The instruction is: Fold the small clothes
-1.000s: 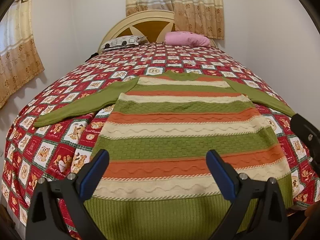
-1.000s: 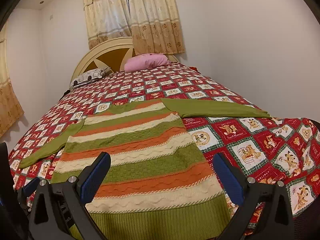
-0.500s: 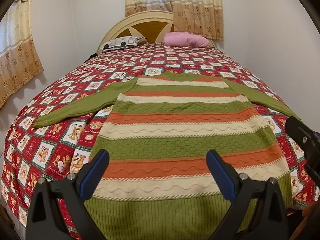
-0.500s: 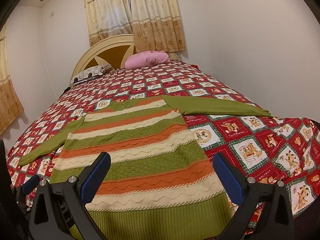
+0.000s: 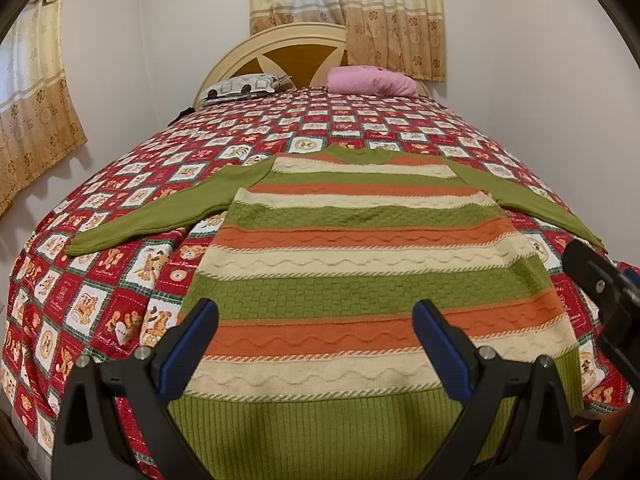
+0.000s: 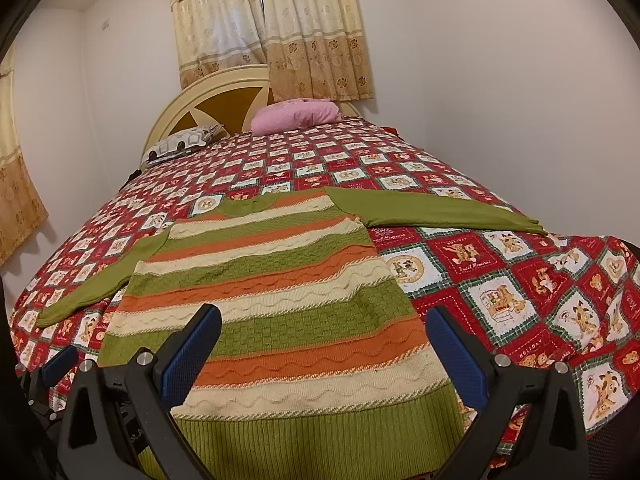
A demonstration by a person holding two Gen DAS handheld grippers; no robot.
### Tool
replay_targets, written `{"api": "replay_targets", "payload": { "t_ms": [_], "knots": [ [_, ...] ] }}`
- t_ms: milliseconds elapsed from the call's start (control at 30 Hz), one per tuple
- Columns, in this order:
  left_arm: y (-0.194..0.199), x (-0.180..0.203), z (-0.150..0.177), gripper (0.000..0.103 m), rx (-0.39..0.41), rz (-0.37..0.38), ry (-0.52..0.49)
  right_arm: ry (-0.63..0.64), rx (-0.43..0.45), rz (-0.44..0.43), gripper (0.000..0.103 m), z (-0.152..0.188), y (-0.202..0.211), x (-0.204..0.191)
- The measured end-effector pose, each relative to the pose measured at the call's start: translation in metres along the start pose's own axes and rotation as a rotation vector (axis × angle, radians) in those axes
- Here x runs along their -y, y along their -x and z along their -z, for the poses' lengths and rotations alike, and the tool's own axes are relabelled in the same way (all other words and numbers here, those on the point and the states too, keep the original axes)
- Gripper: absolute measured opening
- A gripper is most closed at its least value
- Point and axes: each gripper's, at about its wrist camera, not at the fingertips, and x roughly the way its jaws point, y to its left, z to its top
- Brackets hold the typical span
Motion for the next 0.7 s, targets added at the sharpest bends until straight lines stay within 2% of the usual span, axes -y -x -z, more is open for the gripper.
{"api": "replay_targets", "payload": {
  "t_ms": [700],
  "knots": [
    [0.0017, 0.0033, -0.0011, 0.1, 0.001, 0.006, 0.0, 0.008, -0.02, 0.0, 0.102, 0.0005, -0.0016, -0.0013]
  ]
}}
